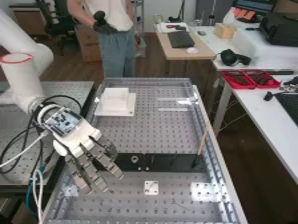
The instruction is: Grab the larger nut and place it in the white container
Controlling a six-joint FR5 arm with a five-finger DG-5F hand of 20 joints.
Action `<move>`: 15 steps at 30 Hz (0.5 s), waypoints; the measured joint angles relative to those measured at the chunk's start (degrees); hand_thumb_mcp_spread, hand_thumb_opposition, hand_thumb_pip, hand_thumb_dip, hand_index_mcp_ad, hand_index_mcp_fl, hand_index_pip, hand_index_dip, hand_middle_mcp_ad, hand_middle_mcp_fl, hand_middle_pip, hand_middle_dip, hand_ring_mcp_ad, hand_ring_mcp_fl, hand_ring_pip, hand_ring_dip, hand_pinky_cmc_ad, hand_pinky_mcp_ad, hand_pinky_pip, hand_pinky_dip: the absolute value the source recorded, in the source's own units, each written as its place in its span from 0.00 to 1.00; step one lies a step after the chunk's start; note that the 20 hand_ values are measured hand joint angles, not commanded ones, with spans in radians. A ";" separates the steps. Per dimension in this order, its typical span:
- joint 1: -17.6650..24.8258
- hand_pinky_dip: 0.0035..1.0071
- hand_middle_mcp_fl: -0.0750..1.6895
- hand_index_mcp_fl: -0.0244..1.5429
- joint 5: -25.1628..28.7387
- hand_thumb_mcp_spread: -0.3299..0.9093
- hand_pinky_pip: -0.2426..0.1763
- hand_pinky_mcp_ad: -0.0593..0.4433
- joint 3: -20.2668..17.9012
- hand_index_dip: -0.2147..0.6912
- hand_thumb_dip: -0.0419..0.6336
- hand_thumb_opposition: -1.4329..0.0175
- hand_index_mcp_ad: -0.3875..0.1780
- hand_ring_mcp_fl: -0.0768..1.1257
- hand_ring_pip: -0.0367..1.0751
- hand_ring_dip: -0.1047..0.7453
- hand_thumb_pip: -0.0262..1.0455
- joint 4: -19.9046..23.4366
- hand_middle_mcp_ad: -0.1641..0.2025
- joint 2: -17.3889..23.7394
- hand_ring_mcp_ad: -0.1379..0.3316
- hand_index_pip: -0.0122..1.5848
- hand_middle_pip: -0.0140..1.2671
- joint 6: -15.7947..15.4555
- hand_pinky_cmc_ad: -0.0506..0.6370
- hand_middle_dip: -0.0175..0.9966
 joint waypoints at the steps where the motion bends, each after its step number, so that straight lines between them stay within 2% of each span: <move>1: 0.05 0.46 0.05 0.03 0.26 0.53 0.36 0.77 -0.24 0.41 0.39 0.39 0.49 0.07 0.11 0.24 0.70 1.25 0.69 -0.24 0.71 0.96 0.12 -0.59 0.56 0.22; 3: 0.25 0.46 0.05 0.03 0.89 0.53 0.36 0.77 -0.73 0.42 0.41 0.39 0.49 0.07 0.11 0.24 0.70 3.35 0.69 -0.77 0.71 0.97 0.12 -1.57 0.56 0.22; 15: 0.91 0.46 0.05 0.03 2.28 0.53 0.36 0.77 -1.12 0.45 0.41 0.39 0.49 0.07 0.11 0.24 0.74 5.83 0.69 -2.37 0.70 0.98 0.12 -3.07 0.55 0.24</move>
